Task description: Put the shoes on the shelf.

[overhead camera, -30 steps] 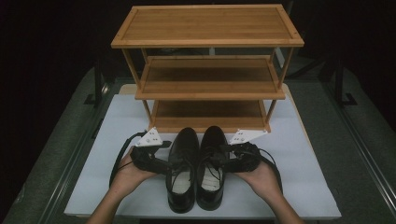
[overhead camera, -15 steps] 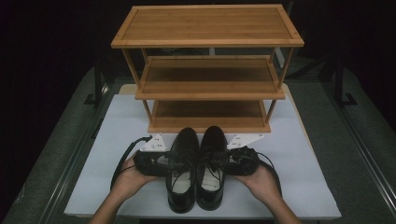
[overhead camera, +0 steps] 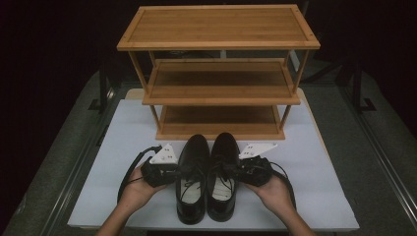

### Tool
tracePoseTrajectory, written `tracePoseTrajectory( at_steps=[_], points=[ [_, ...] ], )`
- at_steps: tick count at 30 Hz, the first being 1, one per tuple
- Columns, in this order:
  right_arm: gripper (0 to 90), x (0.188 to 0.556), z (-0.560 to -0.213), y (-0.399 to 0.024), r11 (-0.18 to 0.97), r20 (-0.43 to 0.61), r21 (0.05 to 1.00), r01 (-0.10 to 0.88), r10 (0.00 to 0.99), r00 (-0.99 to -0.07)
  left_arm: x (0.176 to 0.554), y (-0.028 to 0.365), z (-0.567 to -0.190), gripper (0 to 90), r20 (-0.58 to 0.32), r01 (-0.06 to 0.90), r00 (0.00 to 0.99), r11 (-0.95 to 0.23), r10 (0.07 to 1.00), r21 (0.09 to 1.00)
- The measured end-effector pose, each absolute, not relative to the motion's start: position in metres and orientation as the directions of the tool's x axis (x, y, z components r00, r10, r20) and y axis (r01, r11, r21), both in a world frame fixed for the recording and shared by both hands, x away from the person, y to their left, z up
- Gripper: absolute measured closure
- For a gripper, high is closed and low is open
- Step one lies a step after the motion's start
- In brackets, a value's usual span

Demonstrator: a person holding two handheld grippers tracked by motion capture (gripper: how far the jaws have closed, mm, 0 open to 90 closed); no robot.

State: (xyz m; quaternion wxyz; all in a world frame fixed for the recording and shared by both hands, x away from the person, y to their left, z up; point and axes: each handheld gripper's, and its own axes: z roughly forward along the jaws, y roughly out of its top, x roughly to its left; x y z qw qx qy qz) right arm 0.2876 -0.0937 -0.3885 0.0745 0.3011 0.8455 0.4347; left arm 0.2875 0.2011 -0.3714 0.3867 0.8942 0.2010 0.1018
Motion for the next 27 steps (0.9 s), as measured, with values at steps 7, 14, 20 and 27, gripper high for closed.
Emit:
tracePoseTrajectory(
  at_steps=[7, 14, 20, 27],
  points=[
    [86.8, 0.288, -0.382, -0.102, 0.396, 0.105, 0.808, 0.436, 0.632, -0.768, 0.287, 0.207, -0.362, 87.3, 0.078, 0.297, 0.842, -0.579, 0.534, 0.759],
    [87.0, 0.296, -0.376, -0.112, 0.378, 0.081, 0.817, 0.435, 0.672, -0.736, 0.299, 0.213, -0.355, 87.4, 0.057, 0.336, 0.798, -0.522, 0.6, 0.784],
    [87.0, 0.303, -0.367, -0.118, 0.368, 0.068, 0.825, 0.429, 0.689, -0.722, 0.308, 0.21, -0.347, 87.4, 0.066, 0.328, 0.787, -0.506, 0.614, 0.798],
    [86.9, 0.325, -0.357, -0.126, 0.344, 0.052, 0.84, 0.42, 0.719, -0.693, 0.33, 0.198, -0.34, 87.4, 0.098, 0.304, 0.773, -0.501, 0.627, 0.81]
  ],
)
